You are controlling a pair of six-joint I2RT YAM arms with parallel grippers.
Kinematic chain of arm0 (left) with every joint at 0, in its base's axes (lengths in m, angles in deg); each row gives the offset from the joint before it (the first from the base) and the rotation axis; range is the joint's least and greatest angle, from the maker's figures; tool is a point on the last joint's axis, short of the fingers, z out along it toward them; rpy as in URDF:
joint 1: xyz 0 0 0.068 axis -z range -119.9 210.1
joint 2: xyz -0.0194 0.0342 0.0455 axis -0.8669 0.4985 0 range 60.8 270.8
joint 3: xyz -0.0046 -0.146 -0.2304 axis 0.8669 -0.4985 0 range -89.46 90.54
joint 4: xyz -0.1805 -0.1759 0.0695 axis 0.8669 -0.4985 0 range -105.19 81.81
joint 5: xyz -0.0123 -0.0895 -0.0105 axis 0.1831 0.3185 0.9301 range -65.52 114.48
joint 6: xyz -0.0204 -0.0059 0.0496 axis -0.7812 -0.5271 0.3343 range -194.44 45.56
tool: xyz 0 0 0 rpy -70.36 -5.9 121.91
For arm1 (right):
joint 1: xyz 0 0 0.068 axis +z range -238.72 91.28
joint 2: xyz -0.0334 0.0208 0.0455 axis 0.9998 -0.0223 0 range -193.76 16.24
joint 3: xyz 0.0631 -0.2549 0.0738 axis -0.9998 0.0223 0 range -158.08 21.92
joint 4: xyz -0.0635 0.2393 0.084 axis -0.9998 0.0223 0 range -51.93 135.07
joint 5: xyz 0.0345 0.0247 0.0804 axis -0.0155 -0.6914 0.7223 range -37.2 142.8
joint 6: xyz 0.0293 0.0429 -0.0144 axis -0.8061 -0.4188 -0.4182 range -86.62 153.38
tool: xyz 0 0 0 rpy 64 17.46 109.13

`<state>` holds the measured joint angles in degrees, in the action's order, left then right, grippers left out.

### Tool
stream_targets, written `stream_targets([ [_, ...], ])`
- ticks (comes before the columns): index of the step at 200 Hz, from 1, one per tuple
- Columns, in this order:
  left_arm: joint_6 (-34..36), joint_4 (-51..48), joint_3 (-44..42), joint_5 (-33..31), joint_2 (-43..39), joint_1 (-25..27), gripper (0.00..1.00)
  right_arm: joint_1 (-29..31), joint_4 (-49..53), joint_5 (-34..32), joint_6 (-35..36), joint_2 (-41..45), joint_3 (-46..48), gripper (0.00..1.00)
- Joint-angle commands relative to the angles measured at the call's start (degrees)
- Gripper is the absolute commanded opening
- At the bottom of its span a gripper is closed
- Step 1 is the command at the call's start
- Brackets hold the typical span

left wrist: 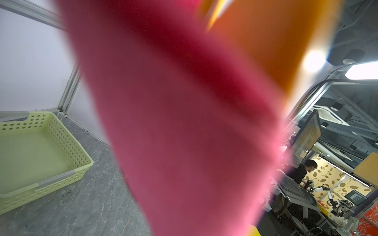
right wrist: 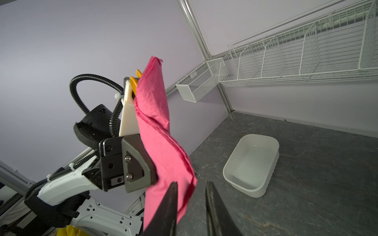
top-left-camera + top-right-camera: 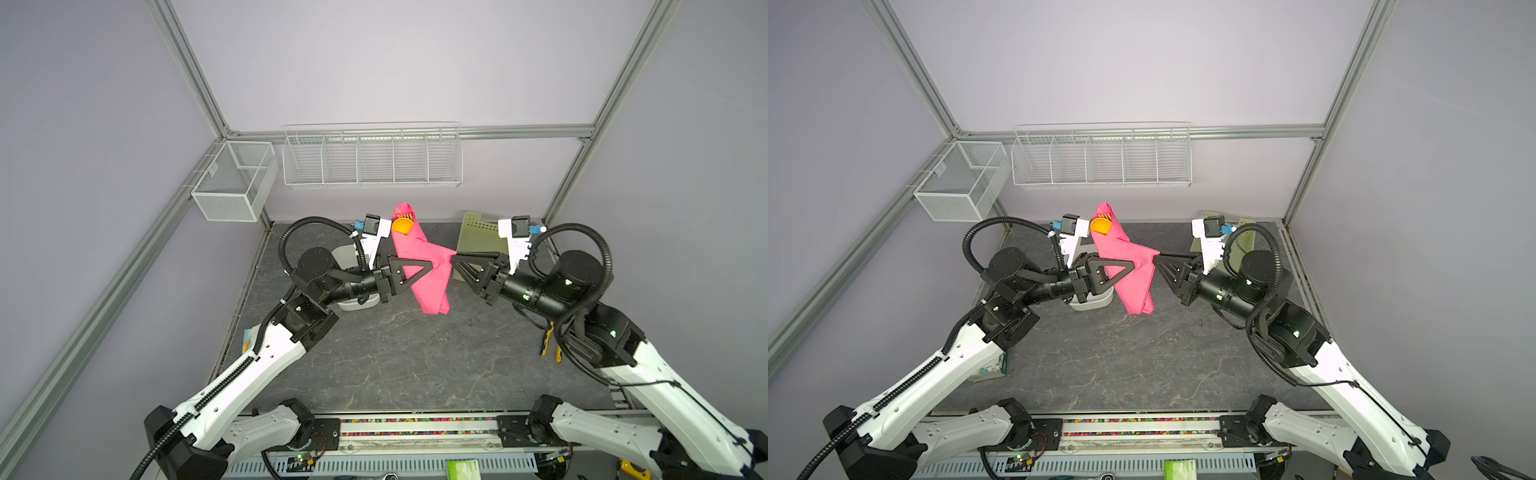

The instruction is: Place the utensils on the paper napkin and roll it up

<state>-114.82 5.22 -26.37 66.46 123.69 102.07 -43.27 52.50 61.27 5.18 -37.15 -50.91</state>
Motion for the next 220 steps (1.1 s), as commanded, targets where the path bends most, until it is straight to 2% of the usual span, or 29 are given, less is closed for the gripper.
stream_targets([
  [1,2.0,-1.2,1.2,-0.8,-0.7,0.2,0.0,-0.2,-0.6,2.9,2.2,2.2,-0.9,0.28],
  [43,2.1,-0.6,1.2,0.6,-0.7,0.2,0.0,-0.2,-2.6,14.0,3.1,0.3,-2.6,0.28],
  [92,2.1,1.6,0.5,3.2,-0.8,0.2,0.0,-0.1,-1.1,12.0,4.2,-3.2,-4.0,0.33],
  [220,-0.8,7.9,-0.3,7.3,-0.4,0.2,0.0,-0.2,-1.0,17.9,5.5,-5.9,-4.4,0.36],
])
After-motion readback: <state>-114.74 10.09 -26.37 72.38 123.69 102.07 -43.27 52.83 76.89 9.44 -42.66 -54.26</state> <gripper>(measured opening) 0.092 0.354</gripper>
